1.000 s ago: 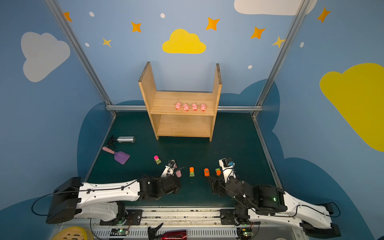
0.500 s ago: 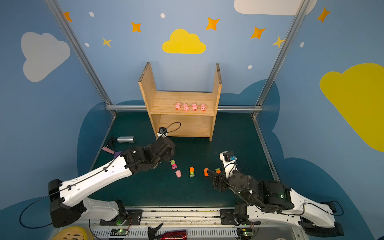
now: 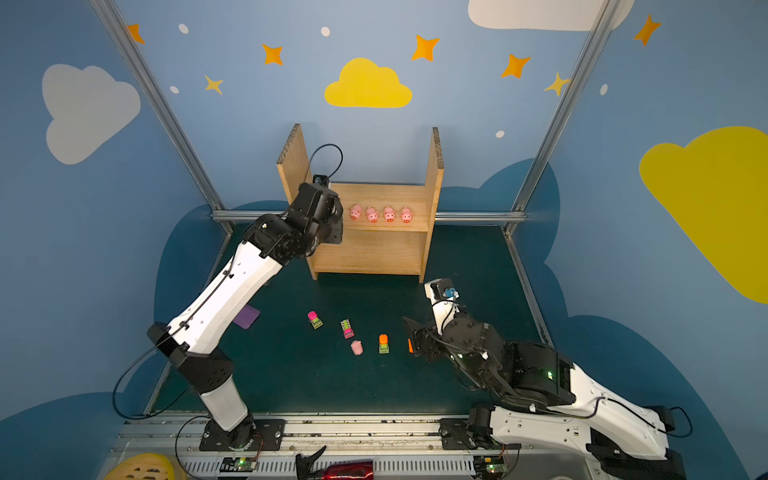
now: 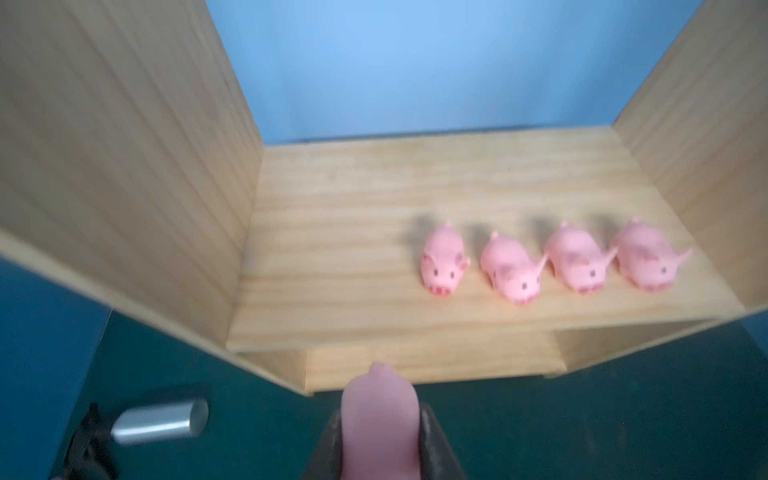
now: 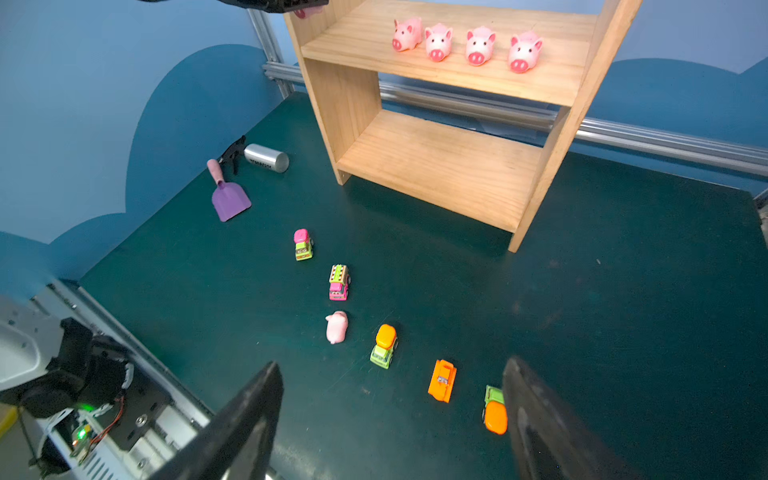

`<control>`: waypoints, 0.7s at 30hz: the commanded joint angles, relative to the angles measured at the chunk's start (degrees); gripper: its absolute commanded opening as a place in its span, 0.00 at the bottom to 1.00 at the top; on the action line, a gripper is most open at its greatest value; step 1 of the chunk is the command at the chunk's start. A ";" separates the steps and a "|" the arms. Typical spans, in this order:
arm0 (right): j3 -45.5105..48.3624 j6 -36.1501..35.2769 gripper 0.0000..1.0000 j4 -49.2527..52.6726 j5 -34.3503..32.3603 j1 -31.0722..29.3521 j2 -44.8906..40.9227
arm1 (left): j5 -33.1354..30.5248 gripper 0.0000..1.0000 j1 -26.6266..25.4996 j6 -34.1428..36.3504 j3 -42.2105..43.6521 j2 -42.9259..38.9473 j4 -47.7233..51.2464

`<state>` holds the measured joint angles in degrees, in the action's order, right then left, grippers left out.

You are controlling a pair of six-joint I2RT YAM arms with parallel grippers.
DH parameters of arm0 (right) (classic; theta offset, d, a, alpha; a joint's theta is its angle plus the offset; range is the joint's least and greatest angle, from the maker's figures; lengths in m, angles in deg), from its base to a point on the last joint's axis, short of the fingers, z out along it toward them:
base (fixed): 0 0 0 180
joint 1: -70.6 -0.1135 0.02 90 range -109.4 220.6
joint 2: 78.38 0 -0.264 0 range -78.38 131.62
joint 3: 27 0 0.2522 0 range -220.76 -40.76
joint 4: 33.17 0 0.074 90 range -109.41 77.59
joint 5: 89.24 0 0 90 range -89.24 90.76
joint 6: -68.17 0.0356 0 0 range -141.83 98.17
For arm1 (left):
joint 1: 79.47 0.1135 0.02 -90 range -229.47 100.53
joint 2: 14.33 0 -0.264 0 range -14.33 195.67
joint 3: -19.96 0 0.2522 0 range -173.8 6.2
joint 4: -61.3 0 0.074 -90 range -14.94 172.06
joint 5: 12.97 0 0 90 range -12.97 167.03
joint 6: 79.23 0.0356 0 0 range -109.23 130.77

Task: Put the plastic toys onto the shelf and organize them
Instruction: 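Lower the pig by the others with left gripper while right gripper rises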

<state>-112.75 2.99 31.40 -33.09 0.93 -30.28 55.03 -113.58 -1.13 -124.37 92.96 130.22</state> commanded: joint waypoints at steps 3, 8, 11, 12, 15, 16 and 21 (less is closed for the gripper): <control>-5.35 -3.73 0.82 -3.28 8.65 6.51 5.68 | 5.63 0.27 3.34 3.10 -18.61 11.43 9.56; -10.55 -6.05 0.82 -5.16 14.20 12.04 12.01 | 8.92 0.27 5.84 2.63 -26.95 17.66 11.19; -13.30 -6.54 0.82 -6.08 17.05 15.14 15.39 | 10.04 0.27 7.00 2.41 -25.33 18.31 9.91; -13.93 -6.54 0.82 -6.36 18.03 15.92 16.18 | 9.89 0.27 7.16 2.50 -24.69 18.31 9.35; -15.58 -6.45 0.82 -6.72 20.11 17.52 17.99 | 10.75 0.27 8.08 2.50 -22.58 18.39 7.14; -16.10 -6.48 0.82 -6.61 20.43 17.87 18.48 | 11.20 0.27 8.45 2.33 -22.08 18.49 6.28; -17.42 -6.30 0.82 -5.52 20.29 19.11 19.14 | 12.60 0.27 9.68 1.25 -21.96 20.58 3.91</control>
<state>-128.33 -2.82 25.89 -13.87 19.45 -11.09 66.11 -104.64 0.83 -146.18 112.17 136.49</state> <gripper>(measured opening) 0.821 0.268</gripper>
